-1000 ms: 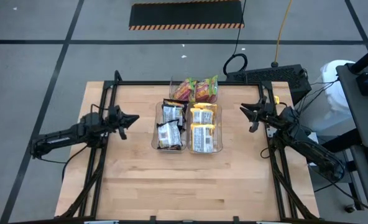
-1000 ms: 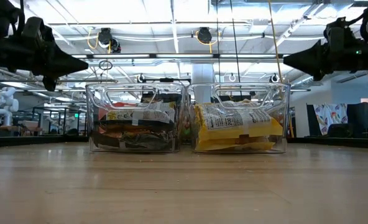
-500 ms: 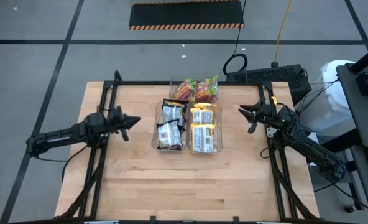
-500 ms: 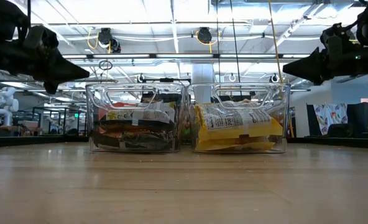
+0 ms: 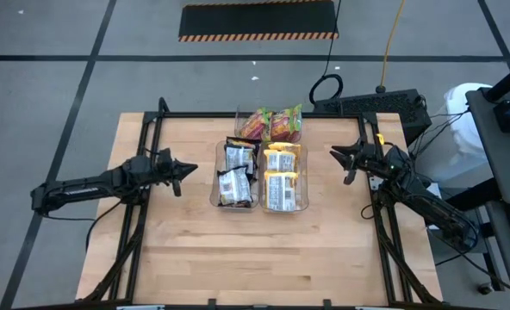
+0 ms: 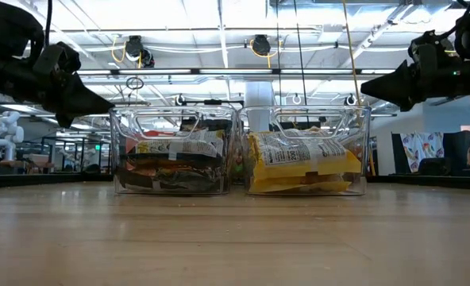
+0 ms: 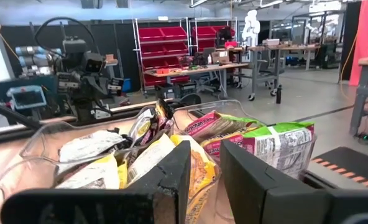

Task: Sort Maruchan noodles
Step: Return to Home Position

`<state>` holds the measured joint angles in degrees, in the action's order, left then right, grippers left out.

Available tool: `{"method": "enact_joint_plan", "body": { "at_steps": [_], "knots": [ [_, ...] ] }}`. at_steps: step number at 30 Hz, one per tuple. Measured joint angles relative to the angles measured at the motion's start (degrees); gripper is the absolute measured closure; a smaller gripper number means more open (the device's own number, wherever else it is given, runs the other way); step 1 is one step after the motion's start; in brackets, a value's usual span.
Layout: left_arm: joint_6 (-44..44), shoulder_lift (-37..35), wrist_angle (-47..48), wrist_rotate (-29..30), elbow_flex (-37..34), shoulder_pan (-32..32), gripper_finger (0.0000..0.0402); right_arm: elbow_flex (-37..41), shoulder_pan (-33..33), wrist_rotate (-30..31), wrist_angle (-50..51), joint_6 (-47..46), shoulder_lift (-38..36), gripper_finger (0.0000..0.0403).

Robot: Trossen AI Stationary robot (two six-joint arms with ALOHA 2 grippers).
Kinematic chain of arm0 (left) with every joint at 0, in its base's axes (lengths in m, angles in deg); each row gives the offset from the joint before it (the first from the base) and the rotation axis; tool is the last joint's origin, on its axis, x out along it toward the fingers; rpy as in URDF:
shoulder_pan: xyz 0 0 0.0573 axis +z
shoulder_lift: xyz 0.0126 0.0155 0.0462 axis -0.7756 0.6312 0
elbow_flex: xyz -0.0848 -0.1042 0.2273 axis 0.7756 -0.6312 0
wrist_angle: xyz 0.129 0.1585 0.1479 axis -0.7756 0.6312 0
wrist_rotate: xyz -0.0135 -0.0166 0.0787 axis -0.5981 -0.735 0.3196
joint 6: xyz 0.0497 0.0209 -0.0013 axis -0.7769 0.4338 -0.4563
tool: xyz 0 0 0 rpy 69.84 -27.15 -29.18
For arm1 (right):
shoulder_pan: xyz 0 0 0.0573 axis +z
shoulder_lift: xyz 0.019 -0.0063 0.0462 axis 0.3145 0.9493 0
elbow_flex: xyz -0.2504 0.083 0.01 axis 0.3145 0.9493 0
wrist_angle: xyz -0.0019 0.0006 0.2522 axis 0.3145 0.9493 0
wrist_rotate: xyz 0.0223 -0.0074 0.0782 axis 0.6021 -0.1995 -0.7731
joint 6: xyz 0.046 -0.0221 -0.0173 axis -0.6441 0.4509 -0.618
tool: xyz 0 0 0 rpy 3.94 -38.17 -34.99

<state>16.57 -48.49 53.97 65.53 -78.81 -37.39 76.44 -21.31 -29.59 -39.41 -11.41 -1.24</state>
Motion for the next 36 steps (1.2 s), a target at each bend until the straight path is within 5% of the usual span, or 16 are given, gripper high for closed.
{"method": "enact_joint_plan", "body": {
  "at_steps": [36],
  "knots": [
    [-0.48,0.02,-0.26,0.11,-0.02,0.0,0.0396,0.06,0.0,-0.04,-0.2,-4.96,0.0,0.0321]
  ]
}}
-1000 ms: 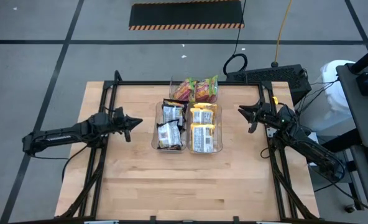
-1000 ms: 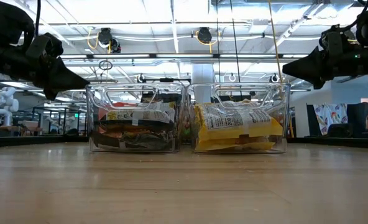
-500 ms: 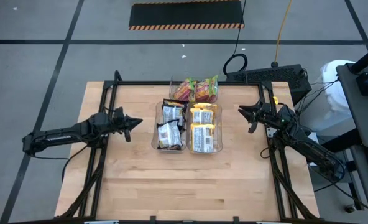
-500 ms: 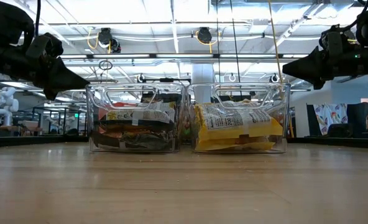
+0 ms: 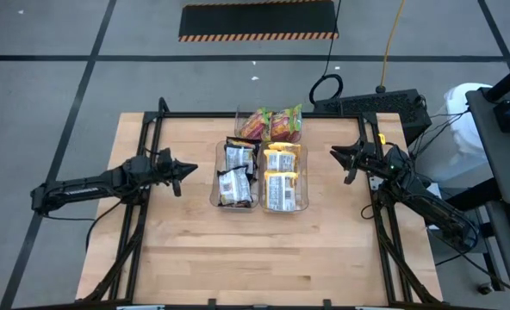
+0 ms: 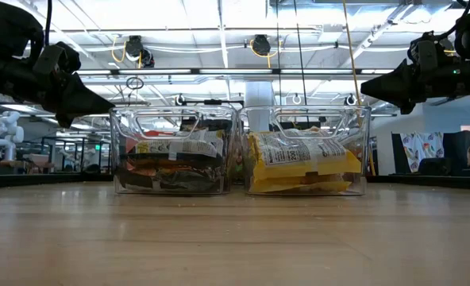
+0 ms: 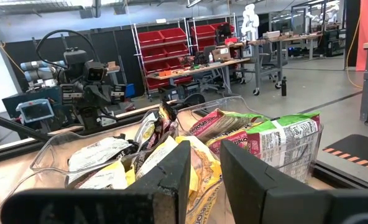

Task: Sort Maruchan noodles
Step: Return to Home Position

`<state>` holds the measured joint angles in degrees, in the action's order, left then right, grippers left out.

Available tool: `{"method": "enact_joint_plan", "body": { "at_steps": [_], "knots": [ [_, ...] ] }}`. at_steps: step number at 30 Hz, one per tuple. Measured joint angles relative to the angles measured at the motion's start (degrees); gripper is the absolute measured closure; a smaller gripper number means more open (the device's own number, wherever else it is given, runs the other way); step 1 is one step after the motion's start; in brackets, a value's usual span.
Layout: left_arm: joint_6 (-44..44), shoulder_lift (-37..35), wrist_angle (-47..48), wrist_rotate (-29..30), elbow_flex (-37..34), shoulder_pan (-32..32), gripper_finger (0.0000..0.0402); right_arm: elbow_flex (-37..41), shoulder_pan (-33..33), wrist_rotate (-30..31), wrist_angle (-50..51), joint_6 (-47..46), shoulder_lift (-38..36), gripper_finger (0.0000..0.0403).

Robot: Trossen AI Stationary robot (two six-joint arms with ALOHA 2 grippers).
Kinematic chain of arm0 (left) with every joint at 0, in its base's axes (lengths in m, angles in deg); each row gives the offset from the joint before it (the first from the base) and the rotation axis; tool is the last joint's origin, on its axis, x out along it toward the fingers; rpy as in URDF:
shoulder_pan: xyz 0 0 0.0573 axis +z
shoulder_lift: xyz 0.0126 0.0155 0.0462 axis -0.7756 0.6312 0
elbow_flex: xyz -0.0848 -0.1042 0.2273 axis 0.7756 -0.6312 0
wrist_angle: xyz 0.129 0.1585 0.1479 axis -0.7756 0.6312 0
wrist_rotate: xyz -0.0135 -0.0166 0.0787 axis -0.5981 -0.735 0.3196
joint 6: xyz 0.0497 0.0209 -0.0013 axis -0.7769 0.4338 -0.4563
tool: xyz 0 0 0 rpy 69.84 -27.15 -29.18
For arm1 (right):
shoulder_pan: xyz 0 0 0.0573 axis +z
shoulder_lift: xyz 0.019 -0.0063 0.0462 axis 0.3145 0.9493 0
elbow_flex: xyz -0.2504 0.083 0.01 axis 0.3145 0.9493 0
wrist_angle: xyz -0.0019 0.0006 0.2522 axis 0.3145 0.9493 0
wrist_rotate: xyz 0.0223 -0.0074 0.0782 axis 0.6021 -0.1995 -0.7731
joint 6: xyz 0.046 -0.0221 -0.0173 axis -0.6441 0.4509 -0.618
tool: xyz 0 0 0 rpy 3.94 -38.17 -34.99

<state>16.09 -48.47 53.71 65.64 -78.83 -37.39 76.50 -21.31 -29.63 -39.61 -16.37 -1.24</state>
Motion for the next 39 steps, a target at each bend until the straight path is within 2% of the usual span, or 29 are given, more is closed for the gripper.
{"method": "enact_joint_plan", "body": {
  "at_steps": [39],
  "knots": [
    [0.02,0.01,-0.07,0.0,-0.02,0.0,0.0396,0.0,0.0,-0.02,-0.03,0.01,0.01,0.0321]
  ]
}}
